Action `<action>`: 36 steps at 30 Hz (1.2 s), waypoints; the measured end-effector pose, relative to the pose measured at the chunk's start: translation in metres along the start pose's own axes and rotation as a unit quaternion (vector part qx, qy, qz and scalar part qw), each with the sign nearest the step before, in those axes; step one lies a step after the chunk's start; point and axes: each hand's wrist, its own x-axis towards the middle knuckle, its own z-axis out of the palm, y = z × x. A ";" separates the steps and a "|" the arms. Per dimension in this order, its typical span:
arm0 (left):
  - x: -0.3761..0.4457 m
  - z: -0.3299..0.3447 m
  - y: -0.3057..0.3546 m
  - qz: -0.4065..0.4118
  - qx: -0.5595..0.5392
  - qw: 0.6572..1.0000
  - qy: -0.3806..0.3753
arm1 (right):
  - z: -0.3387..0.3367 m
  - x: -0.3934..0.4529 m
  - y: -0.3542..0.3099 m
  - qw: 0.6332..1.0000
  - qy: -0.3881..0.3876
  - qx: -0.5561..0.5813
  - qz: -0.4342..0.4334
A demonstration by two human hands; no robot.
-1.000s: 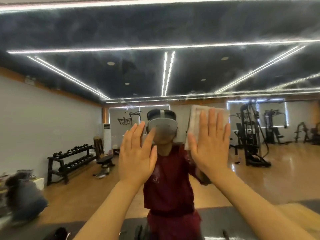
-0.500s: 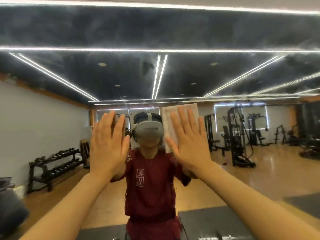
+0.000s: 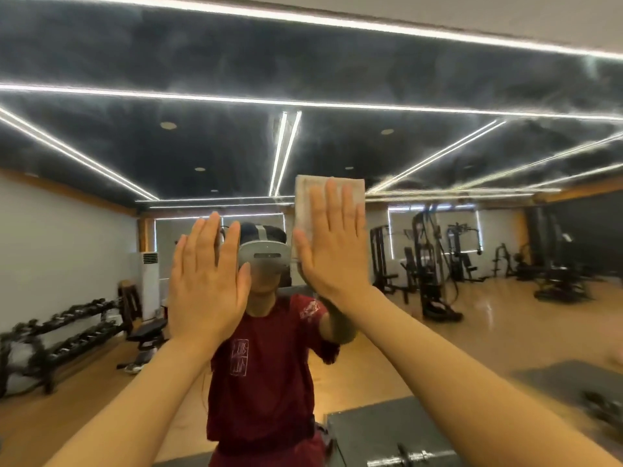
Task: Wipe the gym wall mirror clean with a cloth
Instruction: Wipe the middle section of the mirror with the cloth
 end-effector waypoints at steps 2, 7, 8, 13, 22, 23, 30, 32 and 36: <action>0.000 0.000 -0.001 0.004 -0.001 1.000 -0.001 | -0.002 -0.005 0.027 1.000 -0.006 -0.007 -0.014; 0.000 0.001 -0.001 0.002 -0.006 1.000 0.005 | -0.011 -0.032 0.100 0.988 0.026 -0.023 0.147; 0.000 0.001 0.001 0.001 -0.009 1.000 0.006 | -0.010 -0.036 0.099 0.984 0.035 -0.013 0.172; -0.001 0.001 0.002 -0.006 -0.010 1.000 0.003 | 0.000 -0.092 0.015 0.996 0.008 0.017 0.085; -0.002 0.001 -0.001 -0.006 -0.017 1.000 0.000 | 0.003 -0.121 0.036 0.994 -0.006 -0.019 0.104; -0.002 0.002 -0.001 -0.005 -0.016 1.000 -0.001 | 0.001 -0.120 0.037 0.993 0.004 -0.017 0.118; 0.000 0.001 0.001 -0.005 -0.016 1.000 0.001 | -0.021 -0.107 0.040 0.989 0.087 0.039 0.110; 0.001 0.001 0.001 -0.003 -0.012 1.000 -0.001 | -0.030 -0.102 0.042 0.987 0.088 0.088 0.103; 0.001 0.000 0.001 -0.002 -0.015 1.000 0.000 | -0.057 -0.092 0.027 0.958 0.081 0.258 0.099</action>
